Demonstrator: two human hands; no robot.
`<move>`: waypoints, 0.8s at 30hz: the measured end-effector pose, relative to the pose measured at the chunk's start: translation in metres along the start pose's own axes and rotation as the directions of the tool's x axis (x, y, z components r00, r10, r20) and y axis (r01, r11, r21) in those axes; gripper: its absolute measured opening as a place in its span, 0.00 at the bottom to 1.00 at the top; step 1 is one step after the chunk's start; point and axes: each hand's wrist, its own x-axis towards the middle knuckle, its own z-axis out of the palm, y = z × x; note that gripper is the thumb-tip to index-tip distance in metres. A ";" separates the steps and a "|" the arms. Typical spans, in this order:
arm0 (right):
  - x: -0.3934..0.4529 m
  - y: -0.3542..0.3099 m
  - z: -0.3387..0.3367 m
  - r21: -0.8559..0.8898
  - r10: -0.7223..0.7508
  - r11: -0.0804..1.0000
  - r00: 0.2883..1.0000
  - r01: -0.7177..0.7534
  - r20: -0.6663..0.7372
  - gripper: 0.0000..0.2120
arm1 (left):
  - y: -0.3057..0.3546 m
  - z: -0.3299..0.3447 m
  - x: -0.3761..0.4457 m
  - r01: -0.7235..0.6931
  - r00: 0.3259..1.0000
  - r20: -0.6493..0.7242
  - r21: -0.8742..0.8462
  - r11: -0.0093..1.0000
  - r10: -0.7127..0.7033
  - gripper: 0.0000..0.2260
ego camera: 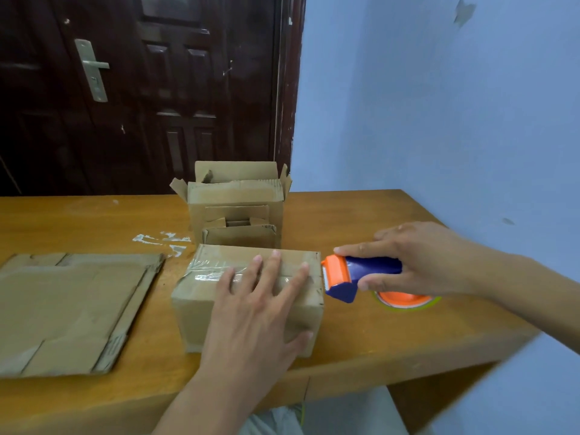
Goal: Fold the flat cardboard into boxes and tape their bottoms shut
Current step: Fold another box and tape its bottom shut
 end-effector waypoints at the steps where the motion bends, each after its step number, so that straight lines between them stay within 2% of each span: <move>1: 0.000 0.002 0.000 -0.010 -0.003 1.000 1.000 0.003 -0.002 0.29 | 0.003 -0.001 0.003 -0.002 1.000 -0.013 -0.001 1.000 0.002 0.40; 5: -0.004 0.002 0.004 -0.007 0.022 1.000 0.999 -0.022 -0.029 0.28 | 0.020 0.008 0.018 -0.080 0.987 -0.143 -0.006 0.997 0.078 0.41; 8: -0.011 0.002 0.016 0.039 0.071 0.997 0.997 -0.069 -0.038 0.29 | 0.020 0.017 0.020 -0.088 0.984 -0.160 -0.024 0.996 0.083 0.41; 14: -0.027 0.011 0.024 0.256 0.132 0.960 0.990 -0.116 -0.047 0.29 | 0.018 0.017 0.020 -0.070 0.982 -0.178 -0.026 0.997 0.064 0.37; 18: -0.042 0.020 0.026 0.285 0.169 0.946 0.985 -0.155 -0.026 0.28 | 0.017 0.013 0.020 -0.071 0.981 -0.183 -0.039 0.997 0.063 0.38; 24: -0.047 0.014 0.032 0.210 0.180 0.962 0.983 -0.172 -0.022 0.29 | 0.020 0.010 0.019 -0.058 0.984 -0.173 -0.043 0.997 0.050 0.38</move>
